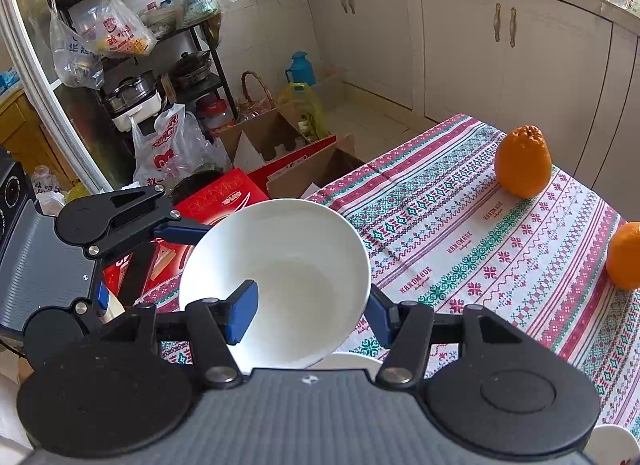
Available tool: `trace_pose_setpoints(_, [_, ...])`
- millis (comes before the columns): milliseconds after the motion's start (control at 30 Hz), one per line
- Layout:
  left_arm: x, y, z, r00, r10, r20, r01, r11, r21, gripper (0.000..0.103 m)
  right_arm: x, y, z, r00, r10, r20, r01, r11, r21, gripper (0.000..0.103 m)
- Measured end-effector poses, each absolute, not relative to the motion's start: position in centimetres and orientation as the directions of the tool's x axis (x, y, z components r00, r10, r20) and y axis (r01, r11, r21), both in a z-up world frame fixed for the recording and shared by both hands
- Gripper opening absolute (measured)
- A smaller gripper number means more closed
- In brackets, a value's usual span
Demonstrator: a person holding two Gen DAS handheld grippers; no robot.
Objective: Organize plates and bowls
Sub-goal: 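Lift the held bowl with the right tool and carry it toward the nested bowls, then lower the held bowl into the nested bowls with the right tool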
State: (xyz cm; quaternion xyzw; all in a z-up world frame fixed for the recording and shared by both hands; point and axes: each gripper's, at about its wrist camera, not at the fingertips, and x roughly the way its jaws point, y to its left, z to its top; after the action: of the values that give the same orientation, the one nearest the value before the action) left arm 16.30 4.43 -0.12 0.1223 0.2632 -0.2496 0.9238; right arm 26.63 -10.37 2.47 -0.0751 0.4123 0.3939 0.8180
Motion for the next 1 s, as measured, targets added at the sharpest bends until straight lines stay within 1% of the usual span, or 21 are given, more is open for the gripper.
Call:
trace_pose_setpoints(233, [15.4,2.7,0.0,0.717,-0.442,-0.538,0.567,0.819,0.082,0.088,24.8,-12.7,2.9,0.39,0.559,-0.731,-0.674,0.715,0.187,0.064])
trace_pose_setpoints(567, [15.1,0.4,-0.9,0.67,-0.497,-0.551,0.62,0.783,0.049,0.087,22.9,-15.8,2.4,0.427,0.529,-0.733,-0.62,0.762,0.188,0.064])
trace_pose_setpoints(1000, [15.2,-0.8,-2.2,0.623,-0.507,-0.595,0.645,0.764,0.023,0.087,22.1,-16.6,0.4,0.419,0.5,-0.758,-0.597,0.781,0.185,0.064])
